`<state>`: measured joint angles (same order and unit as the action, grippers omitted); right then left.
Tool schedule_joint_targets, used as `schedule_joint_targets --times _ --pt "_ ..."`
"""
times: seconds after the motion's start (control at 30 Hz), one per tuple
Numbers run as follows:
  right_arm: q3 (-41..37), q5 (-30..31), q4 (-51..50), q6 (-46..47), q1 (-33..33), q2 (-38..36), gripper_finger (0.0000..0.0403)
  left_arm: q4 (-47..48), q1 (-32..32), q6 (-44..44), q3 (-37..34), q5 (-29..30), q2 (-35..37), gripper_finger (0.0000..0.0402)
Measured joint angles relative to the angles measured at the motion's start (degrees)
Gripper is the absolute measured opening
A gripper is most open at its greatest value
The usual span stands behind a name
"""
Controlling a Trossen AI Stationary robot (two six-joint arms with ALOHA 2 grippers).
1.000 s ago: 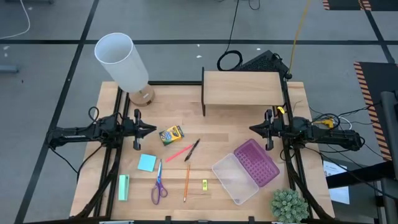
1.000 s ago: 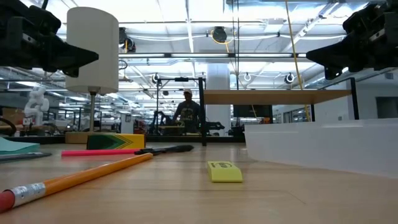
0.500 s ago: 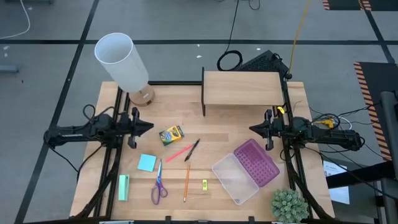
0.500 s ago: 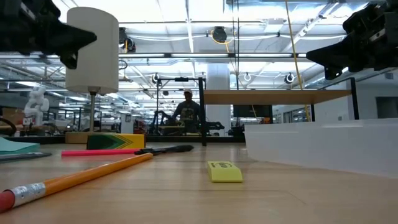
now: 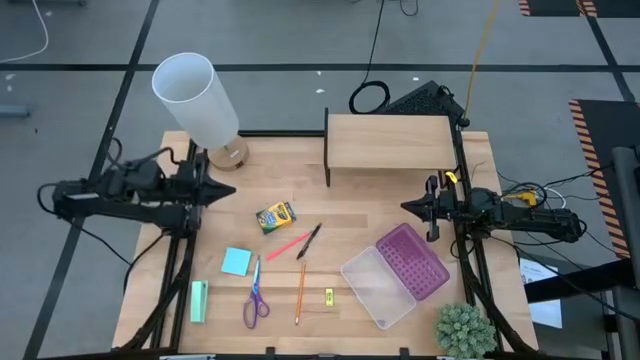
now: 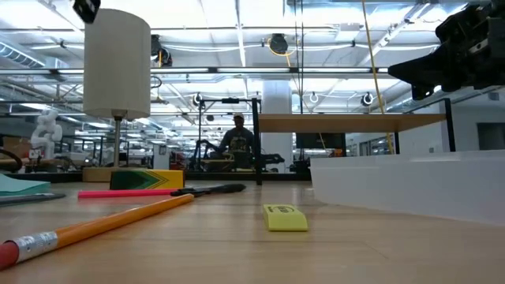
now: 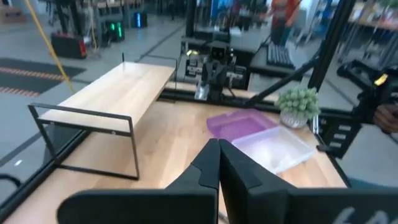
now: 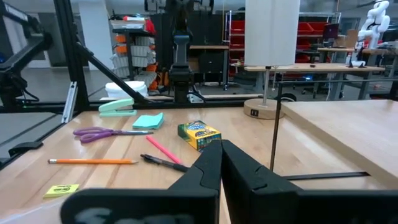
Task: Pack school essentials
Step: Put the pink pencil into the purple supply box
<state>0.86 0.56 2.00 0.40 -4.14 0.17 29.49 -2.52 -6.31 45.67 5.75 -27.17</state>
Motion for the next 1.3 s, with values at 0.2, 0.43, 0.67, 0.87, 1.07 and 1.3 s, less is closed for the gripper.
schedule_joint_targets --times 0.2,0.43,0.67,0.87,1.07,1.3 --pt "0.00 3.78 0.17 0.04 0.00 0.02 0.0000 13.96 -0.99 0.15 18.31 0.81 -11.90 0.0003" --pt "0.00 3.98 0.11 0.39 0.00 0.01 0.0000 26.52 -3.42 0.57 32.78 6.70 -23.73 0.0003" --pt "0.00 4.04 0.09 0.42 0.00 0.02 0.0000 27.48 -7.71 0.07 31.59 10.78 -29.48 0.0003" --pt "0.00 4.02 0.03 0.44 0.00 0.00 0.0000 20.79 -12.59 -4.46 21.12 21.80 -32.31 0.0003" --pt "0.00 4.02 -0.04 0.44 0.00 0.02 0.0000 5.40 -14.63 -6.58 9.47 24.32 -36.03 0.0004" --pt "0.00 3.98 -0.09 1.95 0.00 0.00 0.0000 1.74 -16.68 -13.63 4.00 23.83 -44.36 0.0037"
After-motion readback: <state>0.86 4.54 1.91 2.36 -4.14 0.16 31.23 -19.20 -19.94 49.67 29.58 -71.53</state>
